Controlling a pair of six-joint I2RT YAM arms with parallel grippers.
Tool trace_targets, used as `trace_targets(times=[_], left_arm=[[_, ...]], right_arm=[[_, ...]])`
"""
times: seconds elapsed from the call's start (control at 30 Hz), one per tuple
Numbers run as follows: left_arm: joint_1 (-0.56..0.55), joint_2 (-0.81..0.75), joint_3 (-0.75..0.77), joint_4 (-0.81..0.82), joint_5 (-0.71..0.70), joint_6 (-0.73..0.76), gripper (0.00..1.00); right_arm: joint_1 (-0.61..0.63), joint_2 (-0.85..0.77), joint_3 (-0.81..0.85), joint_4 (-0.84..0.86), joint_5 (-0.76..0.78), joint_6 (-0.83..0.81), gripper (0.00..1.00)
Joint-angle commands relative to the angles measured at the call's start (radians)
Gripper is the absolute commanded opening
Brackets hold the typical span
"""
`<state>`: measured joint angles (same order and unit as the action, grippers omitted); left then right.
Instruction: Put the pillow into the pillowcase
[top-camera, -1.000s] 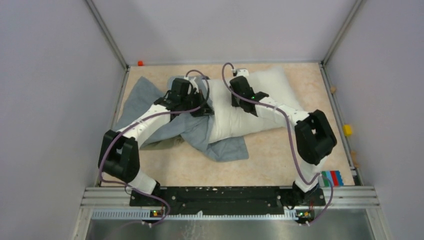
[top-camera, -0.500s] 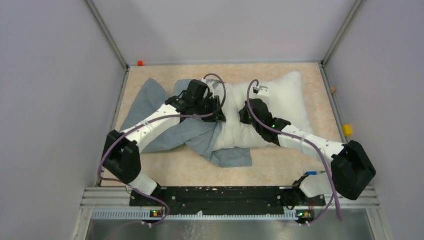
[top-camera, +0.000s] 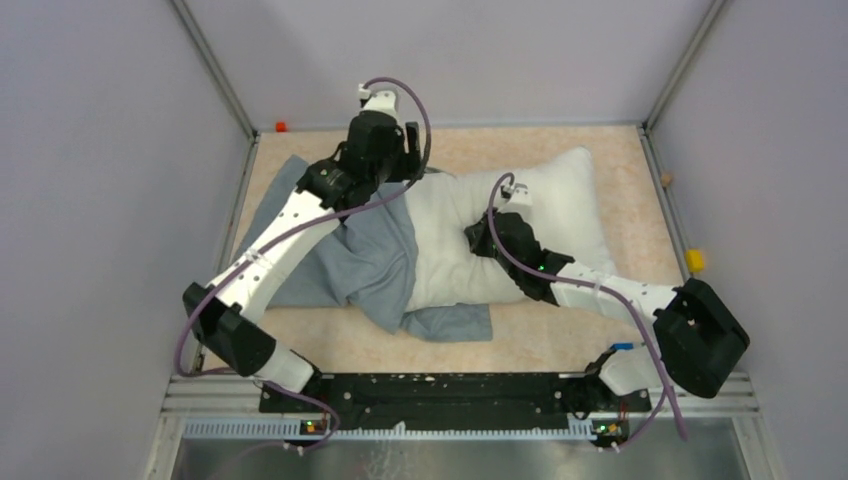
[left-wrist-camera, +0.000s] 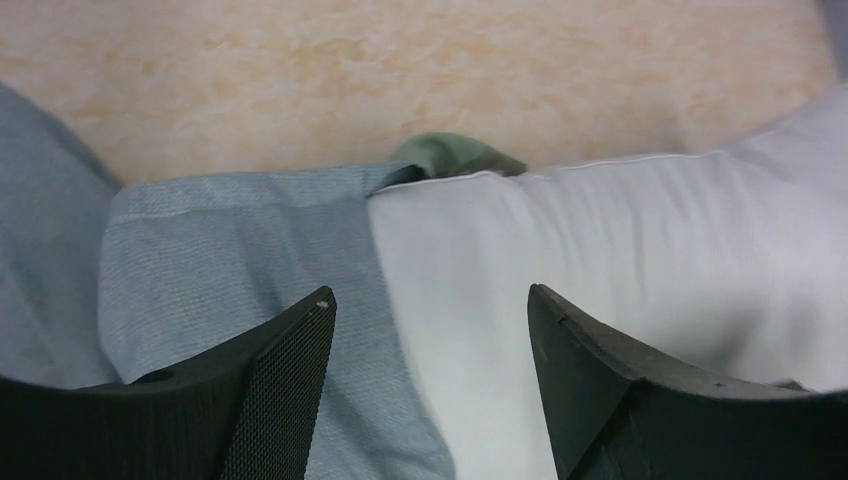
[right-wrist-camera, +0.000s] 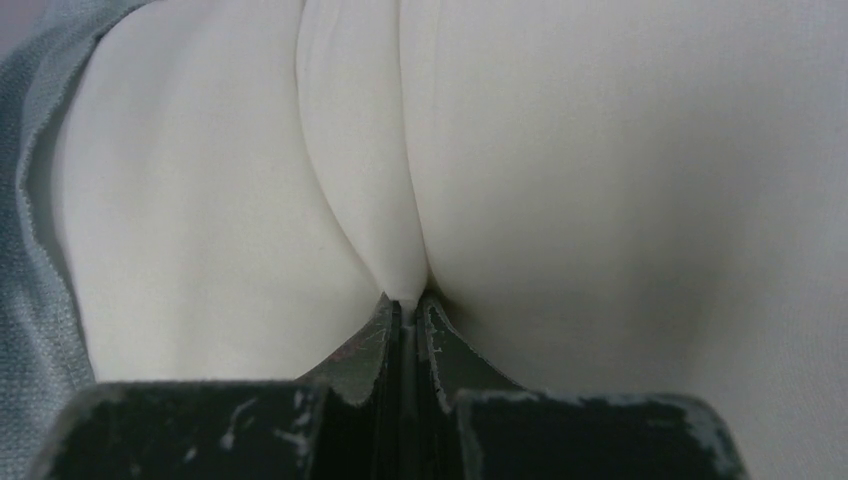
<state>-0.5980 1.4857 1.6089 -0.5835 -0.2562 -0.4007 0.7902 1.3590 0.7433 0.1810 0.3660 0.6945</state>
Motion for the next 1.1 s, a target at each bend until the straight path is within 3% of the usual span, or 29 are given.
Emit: trace_targets(times=[0.0,0.1,0.23,0.37,0.53,0.77,0.97,1.07], left_arm=[[0.022,0.123,0.010,-0.084,-0.175,0.080,0.77],[0.026,0.193,0.052,-0.099,-0.181,0.097,0.75],[0.027,0.255,0.088,-0.127,-0.221,0.099,0.63],[0.025,0.268,0.094,-0.118,-0.156,0.102,0.39],[0.014,0.268,0.128,-0.133,-0.084,0.100,0.01],[-0.063,0.306,0.333,-0.188,-0.005,0.092,0.00],[-0.117,0.394,0.516,-0.150,0.207,0.048,0.00],[-0.114,0.435,0.529,-0.086,0.344,-0.009,0.00]], right_arm=[[0.033,0.044,-0.087,-0.136,-0.126,0.013,0.00],[0.033,0.043,-0.098,-0.124,-0.134,0.017,0.00],[0.032,0.030,-0.106,-0.116,-0.146,0.023,0.00],[0.032,0.000,-0.087,-0.135,-0.153,0.019,0.00],[0.032,-0.015,-0.004,-0.178,-0.172,0.004,0.00],[0.029,0.006,0.168,-0.257,-0.207,-0.021,0.00],[-0.055,0.087,0.315,-0.227,-0.329,0.043,0.00],[-0.151,0.120,0.355,-0.175,-0.343,0.104,0.00]])
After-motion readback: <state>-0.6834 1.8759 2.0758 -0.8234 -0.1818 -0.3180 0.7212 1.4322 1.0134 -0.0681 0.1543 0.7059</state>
